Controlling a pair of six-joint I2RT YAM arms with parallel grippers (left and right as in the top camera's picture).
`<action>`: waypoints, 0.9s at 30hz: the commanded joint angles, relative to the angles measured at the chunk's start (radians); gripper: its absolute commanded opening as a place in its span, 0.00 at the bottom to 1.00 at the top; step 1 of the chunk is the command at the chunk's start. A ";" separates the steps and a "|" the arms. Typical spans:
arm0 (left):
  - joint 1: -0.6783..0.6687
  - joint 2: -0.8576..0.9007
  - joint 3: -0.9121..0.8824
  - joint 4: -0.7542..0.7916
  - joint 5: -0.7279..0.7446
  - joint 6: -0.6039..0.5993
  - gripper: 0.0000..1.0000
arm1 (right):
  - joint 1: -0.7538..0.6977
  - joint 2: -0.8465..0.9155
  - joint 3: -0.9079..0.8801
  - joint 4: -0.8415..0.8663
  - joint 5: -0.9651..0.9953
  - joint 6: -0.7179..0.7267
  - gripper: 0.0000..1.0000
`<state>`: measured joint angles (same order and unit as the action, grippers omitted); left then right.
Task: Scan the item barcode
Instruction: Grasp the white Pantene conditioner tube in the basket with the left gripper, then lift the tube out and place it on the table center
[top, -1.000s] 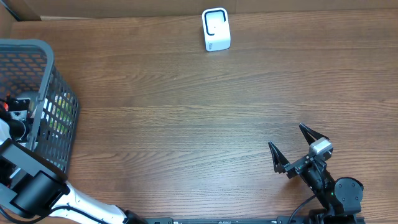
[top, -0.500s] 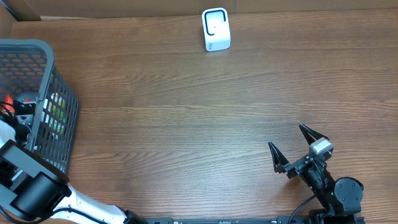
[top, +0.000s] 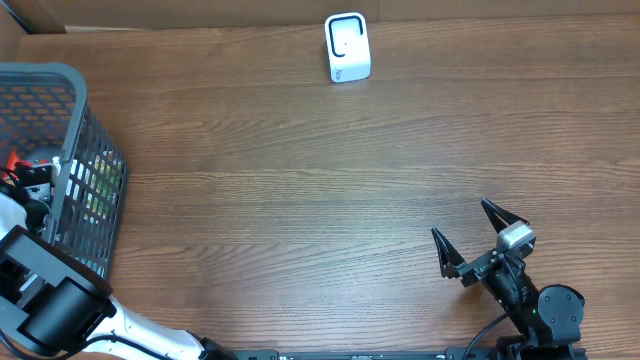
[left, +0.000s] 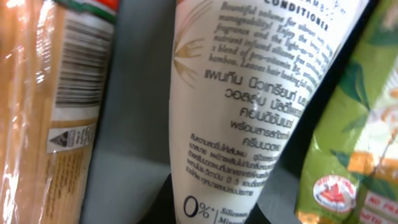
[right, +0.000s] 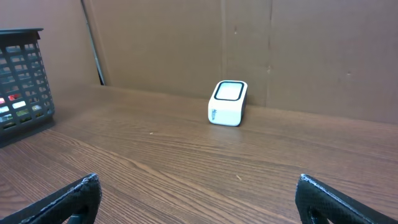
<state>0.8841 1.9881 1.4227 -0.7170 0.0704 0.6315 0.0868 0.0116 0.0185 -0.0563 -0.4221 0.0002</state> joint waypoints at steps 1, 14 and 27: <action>-0.034 0.065 0.019 -0.056 0.061 -0.315 0.04 | 0.006 -0.008 -0.010 0.003 -0.006 0.004 1.00; -0.150 0.065 0.715 -0.583 0.158 -0.591 0.04 | 0.006 -0.008 -0.010 0.003 -0.006 0.004 1.00; -0.285 -0.035 1.337 -0.802 0.265 -0.731 0.04 | 0.006 -0.008 -0.010 0.003 -0.006 0.004 1.00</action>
<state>0.6552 2.0563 2.6713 -1.5303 0.2214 -0.0353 0.0868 0.0120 0.0185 -0.0559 -0.4221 -0.0002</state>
